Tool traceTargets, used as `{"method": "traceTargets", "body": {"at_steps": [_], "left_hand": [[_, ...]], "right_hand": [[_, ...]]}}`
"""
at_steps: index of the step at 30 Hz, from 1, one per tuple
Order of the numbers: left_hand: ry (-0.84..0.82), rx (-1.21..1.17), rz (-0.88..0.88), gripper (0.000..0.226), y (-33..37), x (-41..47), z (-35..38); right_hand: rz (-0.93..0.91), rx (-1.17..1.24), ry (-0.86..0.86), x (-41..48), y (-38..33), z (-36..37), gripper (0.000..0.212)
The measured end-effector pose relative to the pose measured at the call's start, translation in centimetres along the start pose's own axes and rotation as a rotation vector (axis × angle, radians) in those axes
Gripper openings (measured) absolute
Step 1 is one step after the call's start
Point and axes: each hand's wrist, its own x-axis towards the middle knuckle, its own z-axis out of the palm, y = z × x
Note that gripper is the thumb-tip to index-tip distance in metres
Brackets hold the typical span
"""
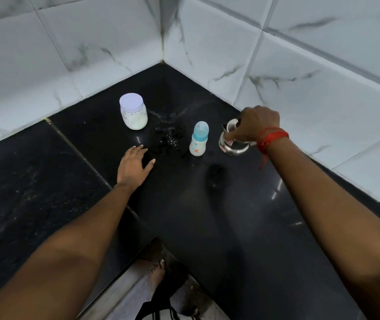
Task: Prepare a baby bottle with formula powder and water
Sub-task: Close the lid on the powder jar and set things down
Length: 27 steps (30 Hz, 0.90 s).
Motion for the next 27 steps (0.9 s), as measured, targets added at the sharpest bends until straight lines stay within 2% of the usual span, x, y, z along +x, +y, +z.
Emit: {"method": "traceTargets", "body": {"at_steps": [4, 9, 13, 17, 22, 27], "left_hand": [[-0.003, 0.042, -0.016, 0.061, -1.3, 1.3, -0.3], [0.020, 0.054, -0.024, 0.062, -1.5, 1.5, 0.1], [0.012, 0.058, -0.022, 0.064, -1.7, 1.5, 0.1], [0.009, 0.065, -0.021, 0.064, -1.6, 1.6, 0.0], [0.002, 0.073, -0.032, 0.065, -1.7, 1.6, -0.1], [0.001, 0.089, -0.036, 0.064, -1.7, 1.7, -0.2]], "right_hand": [[-0.134, 0.013, 0.036, 3.5, -2.2, -3.9, 0.063], [-0.350, 0.057, -0.044, 8.1, -6.9, -6.2, 0.062], [-0.519, 0.018, -0.165, 11.2, -11.1, -5.0, 0.058], [-0.643, -0.026, -0.207, 14.0, -14.6, -1.2, 0.068], [-0.678, 0.005, -0.260, 13.7, -16.9, 1.0, 0.064], [-0.653, 0.067, -0.256, 14.1, -17.5, 2.5, 0.070]]}}
